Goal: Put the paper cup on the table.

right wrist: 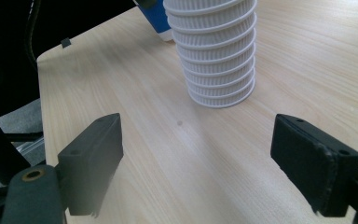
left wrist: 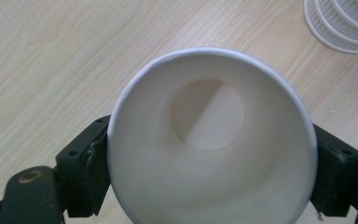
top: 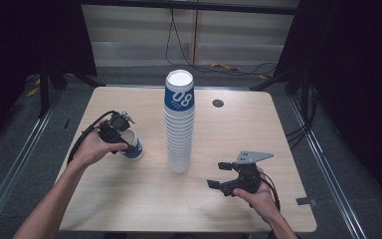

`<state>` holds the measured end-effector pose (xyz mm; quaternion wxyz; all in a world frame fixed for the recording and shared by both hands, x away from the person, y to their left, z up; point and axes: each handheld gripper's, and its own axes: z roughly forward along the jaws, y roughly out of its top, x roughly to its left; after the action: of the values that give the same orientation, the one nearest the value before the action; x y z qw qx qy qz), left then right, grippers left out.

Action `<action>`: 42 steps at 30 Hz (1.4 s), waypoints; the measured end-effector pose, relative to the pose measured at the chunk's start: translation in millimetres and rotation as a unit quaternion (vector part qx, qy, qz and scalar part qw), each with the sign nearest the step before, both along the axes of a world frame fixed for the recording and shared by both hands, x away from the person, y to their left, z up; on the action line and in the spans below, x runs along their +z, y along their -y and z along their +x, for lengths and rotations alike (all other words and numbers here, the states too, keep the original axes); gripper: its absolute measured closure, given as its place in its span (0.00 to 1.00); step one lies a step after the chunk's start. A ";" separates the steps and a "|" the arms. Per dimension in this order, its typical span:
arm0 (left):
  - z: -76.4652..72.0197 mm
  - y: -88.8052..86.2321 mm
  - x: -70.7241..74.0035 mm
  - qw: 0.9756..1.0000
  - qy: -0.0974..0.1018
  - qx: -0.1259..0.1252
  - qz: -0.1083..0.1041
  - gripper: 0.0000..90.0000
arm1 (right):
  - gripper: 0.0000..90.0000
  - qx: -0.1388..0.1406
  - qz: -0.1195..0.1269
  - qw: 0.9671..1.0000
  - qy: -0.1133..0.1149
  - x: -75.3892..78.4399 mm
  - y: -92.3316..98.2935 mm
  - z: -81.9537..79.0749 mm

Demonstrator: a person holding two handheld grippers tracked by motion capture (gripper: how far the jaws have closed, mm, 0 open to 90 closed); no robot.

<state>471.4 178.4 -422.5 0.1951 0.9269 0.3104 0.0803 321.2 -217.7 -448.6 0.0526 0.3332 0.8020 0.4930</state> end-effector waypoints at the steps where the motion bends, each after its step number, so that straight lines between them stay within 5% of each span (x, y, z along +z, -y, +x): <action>1: 1.3 0.9 -0.4 1.000 0.004 -0.001 -0.003 0.18 | 0.19 0.001 -0.002 1.000 0.000 0.1 -0.1 -0.2; 11: 4.4 6.0 -2.2 1.000 0.006 0.000 -0.007 0.16 | 0.18 0.006 0.000 1.000 0.002 0.2 -0.7 -0.1; 17: 1.9 15.9 -3.8 0.999 0.027 -0.016 0.014 0.16 | 0.18 0.004 0.000 1.000 0.003 0.2 -1.2 0.5; 34: 5.2 15.1 -12.1 1.000 -0.001 -0.012 -0.006 0.15 | 0.17 0.008 0.000 1.000 0.006 0.1 -2.6 -0.7; 42: 3.5 8.5 -16.9 1.000 0.012 -0.008 -0.003 0.15 | 0.17 0.008 0.002 1.000 0.011 0.8 -1.7 -1.7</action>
<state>474.9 169.9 -439.4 0.2022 0.9276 0.3013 0.0889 319.5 -216.0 -447.9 0.0567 0.3214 0.8029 0.4988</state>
